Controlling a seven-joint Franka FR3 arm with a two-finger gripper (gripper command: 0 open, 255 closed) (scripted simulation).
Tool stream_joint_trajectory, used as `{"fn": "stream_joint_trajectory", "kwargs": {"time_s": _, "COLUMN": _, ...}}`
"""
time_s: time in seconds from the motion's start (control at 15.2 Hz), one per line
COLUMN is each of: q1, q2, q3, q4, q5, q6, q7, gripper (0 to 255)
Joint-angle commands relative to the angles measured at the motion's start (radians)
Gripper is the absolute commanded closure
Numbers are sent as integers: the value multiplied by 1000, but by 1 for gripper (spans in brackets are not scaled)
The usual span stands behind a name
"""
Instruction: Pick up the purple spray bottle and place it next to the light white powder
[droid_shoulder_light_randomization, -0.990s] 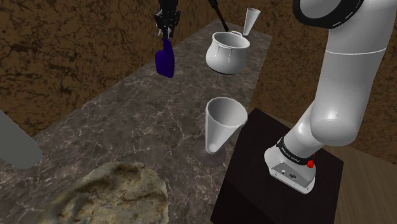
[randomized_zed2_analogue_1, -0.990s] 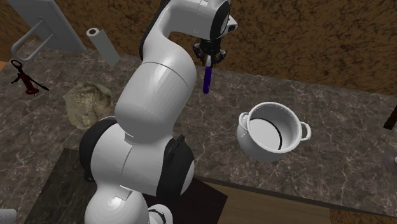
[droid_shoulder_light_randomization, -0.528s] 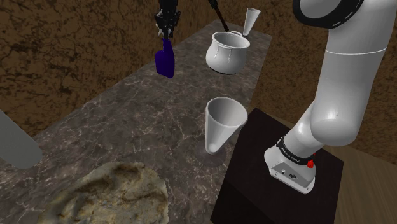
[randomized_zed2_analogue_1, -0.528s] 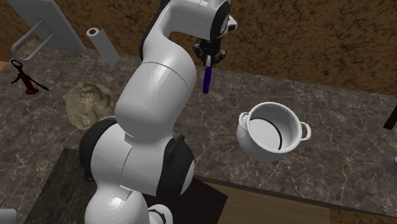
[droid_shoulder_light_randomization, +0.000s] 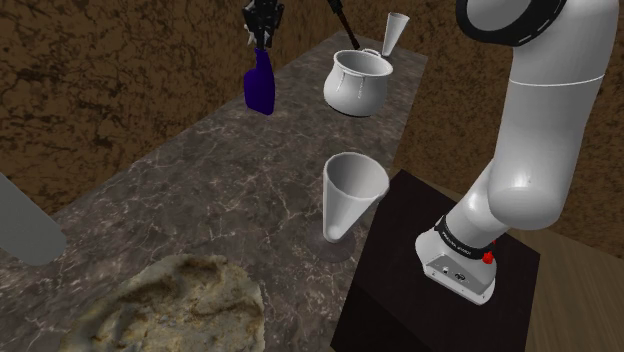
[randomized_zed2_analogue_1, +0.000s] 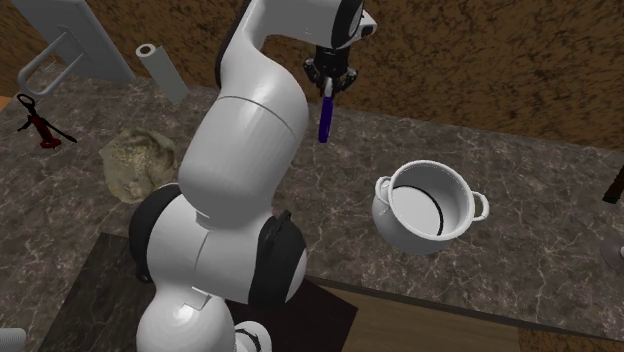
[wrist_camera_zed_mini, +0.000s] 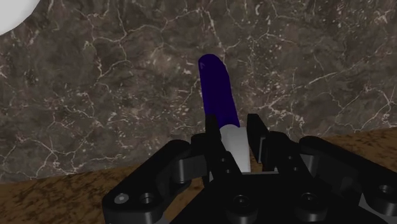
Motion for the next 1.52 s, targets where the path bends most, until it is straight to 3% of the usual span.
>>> {"fn": "stream_joint_trajectory", "kwargs": {"time_s": 0.0, "q1": 1, "q2": 6, "q3": 0, "q4": 37, "q5": 0, "q6": -31, "q7": 1, "gripper": 255}}
{"fn": "stream_joint_trajectory", "kwargs": {"time_s": 0.59, "q1": 5, "q2": 79, "q3": 0, "q4": 277, "q5": -3, "q6": -199, "q7": 4, "gripper": 255}}
{"fn": "stream_joint_trajectory", "kwargs": {"time_s": 0.99, "q1": 13, "q2": 195, "q3": -1, "q4": 550, "q5": -7, "q6": -355, "q7": 6, "gripper": 255}}
{"fn": "stream_joint_trajectory", "kwargs": {"time_s": 1.06, "q1": 24, "q2": 119, "q3": 3, "q4": 420, "q5": -6, "q6": -301, "q7": 23, "gripper": 255}}
{"fn": "stream_joint_trajectory", "kwargs": {"time_s": 1.19, "q1": 49, "q2": 26, "q3": 12, "q4": 266, "q5": -5, "q6": -240, "q7": 58, "gripper": 255}}
{"fn": "stream_joint_trajectory", "kwargs": {"time_s": 1.45, "q1": 100, "q2": -95, "q3": 33, "q4": 79, "q5": -4, "q6": -172, "q7": 133, "gripper": 255}}
